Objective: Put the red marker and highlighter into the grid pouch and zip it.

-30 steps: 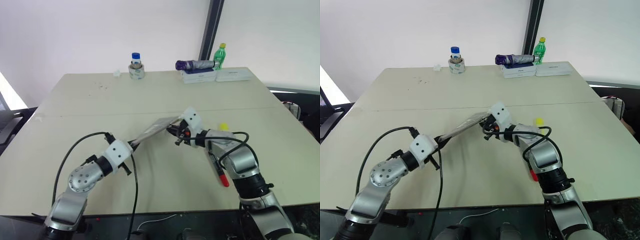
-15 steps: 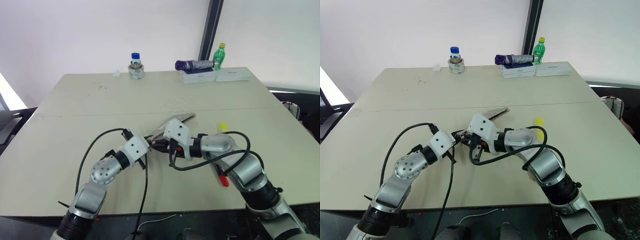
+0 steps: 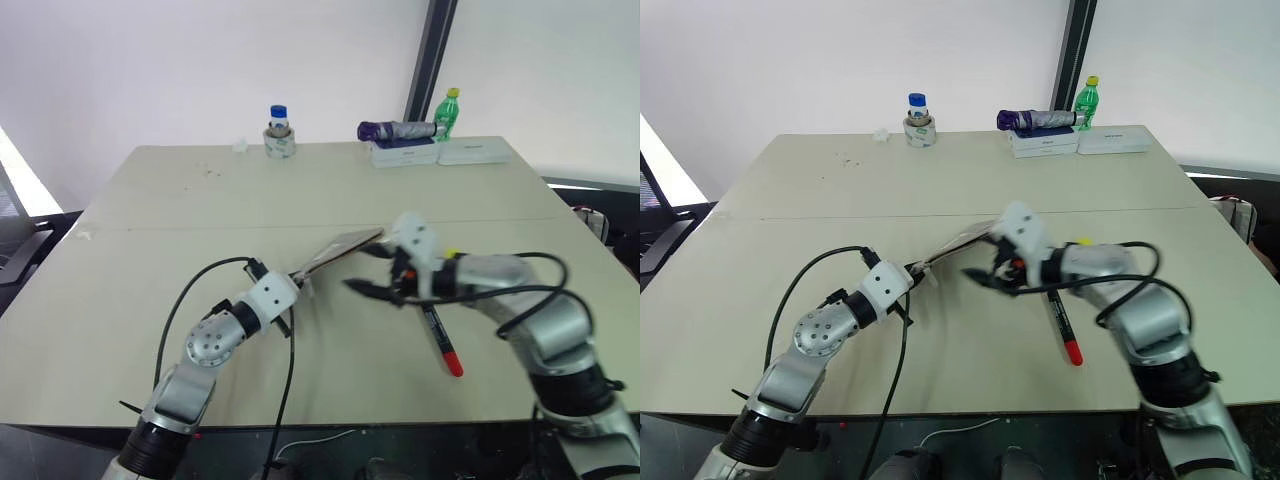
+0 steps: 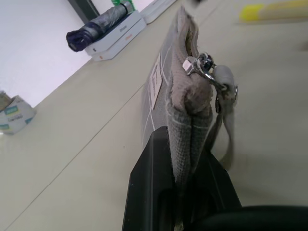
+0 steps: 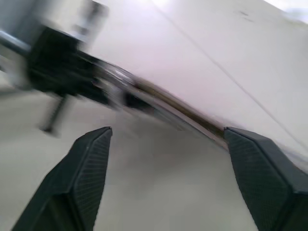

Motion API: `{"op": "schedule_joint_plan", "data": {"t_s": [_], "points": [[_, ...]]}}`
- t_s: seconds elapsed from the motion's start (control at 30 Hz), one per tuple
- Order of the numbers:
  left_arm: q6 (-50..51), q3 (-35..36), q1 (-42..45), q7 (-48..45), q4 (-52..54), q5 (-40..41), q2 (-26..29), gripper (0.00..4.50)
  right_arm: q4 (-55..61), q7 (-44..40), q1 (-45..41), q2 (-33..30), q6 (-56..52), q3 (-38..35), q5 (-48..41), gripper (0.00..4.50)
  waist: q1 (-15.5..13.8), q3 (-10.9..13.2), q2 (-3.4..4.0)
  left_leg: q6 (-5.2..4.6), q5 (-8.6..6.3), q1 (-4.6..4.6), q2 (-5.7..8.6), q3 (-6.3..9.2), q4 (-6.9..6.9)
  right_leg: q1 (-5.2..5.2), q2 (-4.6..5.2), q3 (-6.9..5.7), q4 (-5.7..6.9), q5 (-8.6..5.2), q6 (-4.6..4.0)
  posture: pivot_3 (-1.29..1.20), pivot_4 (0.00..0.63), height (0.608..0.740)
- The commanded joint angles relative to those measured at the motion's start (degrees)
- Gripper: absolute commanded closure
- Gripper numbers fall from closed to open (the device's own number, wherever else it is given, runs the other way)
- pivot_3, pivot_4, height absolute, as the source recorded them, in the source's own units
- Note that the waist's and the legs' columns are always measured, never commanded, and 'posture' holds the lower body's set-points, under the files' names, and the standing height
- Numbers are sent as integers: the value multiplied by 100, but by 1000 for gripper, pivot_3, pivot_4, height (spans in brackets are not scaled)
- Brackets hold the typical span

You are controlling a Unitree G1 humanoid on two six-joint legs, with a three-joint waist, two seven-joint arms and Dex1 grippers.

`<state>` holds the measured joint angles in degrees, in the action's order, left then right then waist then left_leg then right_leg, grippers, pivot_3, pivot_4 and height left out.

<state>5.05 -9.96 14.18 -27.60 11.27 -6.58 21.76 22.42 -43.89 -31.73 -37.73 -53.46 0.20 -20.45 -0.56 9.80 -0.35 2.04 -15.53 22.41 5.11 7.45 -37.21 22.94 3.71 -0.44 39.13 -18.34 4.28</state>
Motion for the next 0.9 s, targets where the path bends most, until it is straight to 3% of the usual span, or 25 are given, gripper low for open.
{"op": "schedule_joint_plan", "data": {"t_s": [0.03, 0.1, 0.2, 0.67, 0.77, 0.9], "points": [[-152, 170, 47, -56, 142, 195, 40, 4500, -513, 427, 39, -254, -366, -631, 90, 910, -4, 0, 0, -1, 0, 0, 0, 0, 0, 0, 0, 0, 0, 0, 0, 0, 150, 740], [-156, 166, 53, -73, 160, 234, 38, 4500, -941, 695, 37, -355, -340, -758, 262, 910, -9, 0, 0, 0, 0, -1, 0, -2, 0, -1, 0, 0, 0, 0, 0, 0, 150, 740], [-173, 111, 59, -80, 175, 245, 6, 4500, -1681, 1241, 66, -383, -252, -991, 564, 64, -11, 0, 0, 4, 2, 0, -1, -5, 0, -1, 0, 0, 0, 0, 0, 0, 150, 740], [-156, -11, 64, 29, 208, 165, -157, 4500, -2097, 2359, 406, 459, -668, -1142, 671, 64, -9, 0, 1, 6, 4, 0, -3, -15, -1, -1, 0, 4, 3, 1, 1, 0, 150, 740], [-153, -16, 48, 13, 228, 181, -156, 4500, -2230, 2572, 409, 483, -619, -1157, 790, 882, -13, 0, 1, 6, 4, -1, -3, -15, -2, -3, 0, 4, 3, 2, 2, 0, 150, 740], [-153, -18, 36, -15, 227, 209, -159, 4500, -2230, 2562, 421, 396, -507, -1102, 826, 2906, -8, 0, 1, 5, 4, -2, -3, -15, -3, -3, 0, 4, 3, 2, 3, 0, 150, 740]]}}
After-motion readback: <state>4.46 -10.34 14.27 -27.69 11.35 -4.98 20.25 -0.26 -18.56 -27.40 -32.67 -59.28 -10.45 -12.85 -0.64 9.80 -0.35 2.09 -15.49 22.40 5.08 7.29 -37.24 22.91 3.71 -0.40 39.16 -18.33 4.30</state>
